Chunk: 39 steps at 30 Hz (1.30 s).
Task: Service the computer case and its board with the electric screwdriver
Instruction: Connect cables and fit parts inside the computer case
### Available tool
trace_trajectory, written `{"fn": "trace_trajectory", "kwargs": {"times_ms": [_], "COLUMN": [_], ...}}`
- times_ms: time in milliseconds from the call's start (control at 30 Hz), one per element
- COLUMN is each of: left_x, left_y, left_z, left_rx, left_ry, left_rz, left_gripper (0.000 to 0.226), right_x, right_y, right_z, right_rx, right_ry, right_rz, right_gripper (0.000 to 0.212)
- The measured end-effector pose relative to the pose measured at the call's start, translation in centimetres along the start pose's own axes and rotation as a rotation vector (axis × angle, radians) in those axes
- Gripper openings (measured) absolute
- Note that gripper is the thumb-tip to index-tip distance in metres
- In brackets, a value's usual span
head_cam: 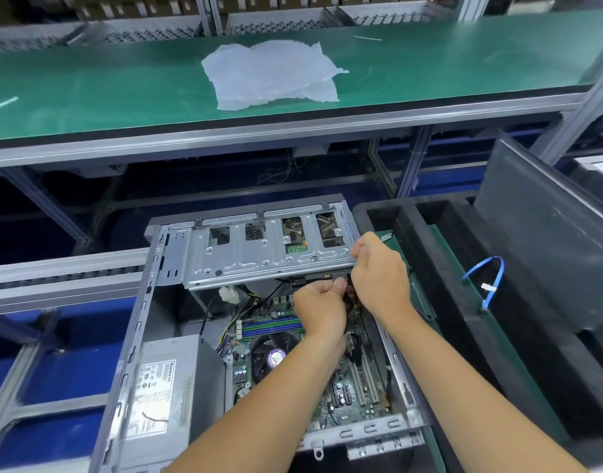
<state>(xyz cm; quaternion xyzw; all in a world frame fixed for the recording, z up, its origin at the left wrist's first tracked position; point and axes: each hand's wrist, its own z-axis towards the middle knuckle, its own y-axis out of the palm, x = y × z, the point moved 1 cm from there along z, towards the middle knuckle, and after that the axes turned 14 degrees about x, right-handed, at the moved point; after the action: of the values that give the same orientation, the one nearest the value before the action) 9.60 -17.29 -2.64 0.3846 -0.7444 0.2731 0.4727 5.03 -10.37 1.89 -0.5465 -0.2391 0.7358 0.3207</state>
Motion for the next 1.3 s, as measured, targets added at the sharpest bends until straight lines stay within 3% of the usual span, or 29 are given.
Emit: {"fn": "trace_trajectory", "kwargs": {"times_ms": [233, 433, 467, 500, 600, 633, 733, 800, 900, 1033, 1167, 1300], "left_x": [0.0, 2.5, 3.0, 3.5, 5.0, 5.3, 5.1, 4.4, 3.3, 2.3, 2.1, 1.5], "left_y": [-0.2, -2.2, -2.7, -3.2, -5.0, -5.7, -7.8, -8.9, -9.6, -9.0, -7.9, -7.4], "left_z": [0.1, 0.7, 0.7, 0.6, 0.2, 0.5, 2.5, 3.8, 5.1, 6.5, 7.7, 9.3], "left_rx": [-0.011, -0.125, -0.192, -0.299, -0.637, -0.677, -0.521, -0.416, -0.422, -0.358, -0.306, -0.273], "left_ry": [0.127, 0.432, 0.442, 0.384, -0.006, -0.030, 0.096, 0.165, 0.199, 0.381, 0.617, 0.689], "left_rz": [0.126, 0.731, 0.739, 0.632, 0.089, 0.032, 0.192, 0.401, 0.747, 1.112, 1.302, 1.422], "left_gripper": [0.055, 0.053, 0.050, 0.044, 0.021, 0.019, 0.021, 0.023, 0.022, 0.029, 0.029, 0.019], "right_x": [0.1, 0.0, -0.3, -0.7, -3.1, -3.8, -4.7, -4.1, -3.2, -2.9, -2.2, -2.1], "right_y": [0.0, 0.0, 0.0, 0.0, 0.5, 0.8, 1.5, 1.7, 1.4, 2.0, 2.7, 2.8], "right_z": [-0.1, -0.3, -0.5, -0.7, -1.3, -1.3, -1.2, -0.7, 0.6, 1.5, 1.6, 1.7], "right_rx": [-0.006, 0.027, 0.029, 0.020, -0.074, -0.110, -0.201, -0.157, -0.033, -0.044, -0.105, -0.153], "right_ry": [-0.028, -0.078, -0.081, -0.087, -0.126, -0.133, -0.149, -0.186, -0.220, -0.232, -0.227, -0.287], "right_rz": [-0.009, 0.042, 0.102, 0.160, 0.297, 0.339, 0.370, 0.353, 0.341, 0.294, 0.185, 0.092], "right_gripper": [0.012, 0.017, 0.019, 0.020, 0.021, 0.021, 0.019, 0.015, 0.018, 0.020, 0.016, 0.015]}}
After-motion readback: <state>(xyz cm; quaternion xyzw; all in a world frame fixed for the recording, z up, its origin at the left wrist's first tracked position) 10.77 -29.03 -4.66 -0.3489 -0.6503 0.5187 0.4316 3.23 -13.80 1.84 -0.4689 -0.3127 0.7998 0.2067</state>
